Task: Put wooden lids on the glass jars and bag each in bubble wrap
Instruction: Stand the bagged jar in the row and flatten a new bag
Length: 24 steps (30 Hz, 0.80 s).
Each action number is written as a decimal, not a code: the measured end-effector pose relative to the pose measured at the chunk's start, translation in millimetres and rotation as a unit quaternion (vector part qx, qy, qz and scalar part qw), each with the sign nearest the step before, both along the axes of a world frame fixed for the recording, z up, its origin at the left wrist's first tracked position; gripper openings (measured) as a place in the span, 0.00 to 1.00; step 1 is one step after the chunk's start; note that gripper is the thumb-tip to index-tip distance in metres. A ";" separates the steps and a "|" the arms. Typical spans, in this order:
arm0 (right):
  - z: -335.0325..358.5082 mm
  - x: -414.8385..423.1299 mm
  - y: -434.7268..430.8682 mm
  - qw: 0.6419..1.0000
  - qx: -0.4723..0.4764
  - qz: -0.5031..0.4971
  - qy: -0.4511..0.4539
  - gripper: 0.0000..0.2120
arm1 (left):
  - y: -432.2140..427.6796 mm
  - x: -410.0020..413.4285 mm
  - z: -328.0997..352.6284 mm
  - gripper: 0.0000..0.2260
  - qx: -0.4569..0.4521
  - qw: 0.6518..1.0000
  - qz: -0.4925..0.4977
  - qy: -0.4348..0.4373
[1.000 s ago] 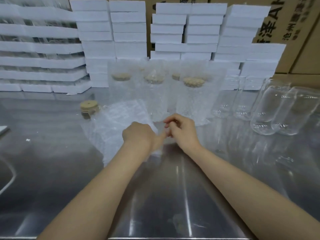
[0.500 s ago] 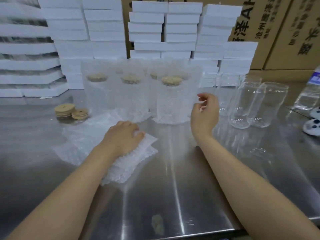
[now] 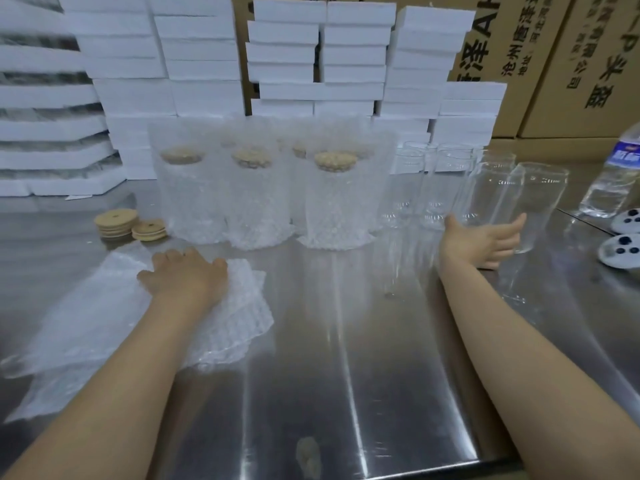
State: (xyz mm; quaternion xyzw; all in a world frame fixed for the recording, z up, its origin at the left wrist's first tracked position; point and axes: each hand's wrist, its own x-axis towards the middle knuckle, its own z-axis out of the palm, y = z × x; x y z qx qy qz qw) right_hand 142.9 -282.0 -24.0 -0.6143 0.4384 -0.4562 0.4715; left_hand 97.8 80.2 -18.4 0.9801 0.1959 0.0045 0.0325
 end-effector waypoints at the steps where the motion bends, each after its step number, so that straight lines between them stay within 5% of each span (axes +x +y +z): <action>1: -0.4 1.1 -2.2 1.000 0.003 0.005 0.001 0.51 | 3.5 0.5 0.0 0.29 -0.011 1.000 0.008 0.000; 9: -0.4 -8.6 23.3 0.997 -0.028 0.064 0.027 0.44 | 8.8 6.2 -4.6 0.30 -0.048 0.998 0.013 -0.030; 17: 1.2 -38.3 127.1 0.977 0.011 0.199 -0.075 0.42 | 0.3 2.6 -3.7 0.26 0.008 0.996 -0.006 -0.085; 24: -3.2 -60.1 165.0 0.898 -0.128 0.412 -0.086 0.41 | 1.0 2.8 -5.1 0.26 -0.012 0.996 -0.014 -0.092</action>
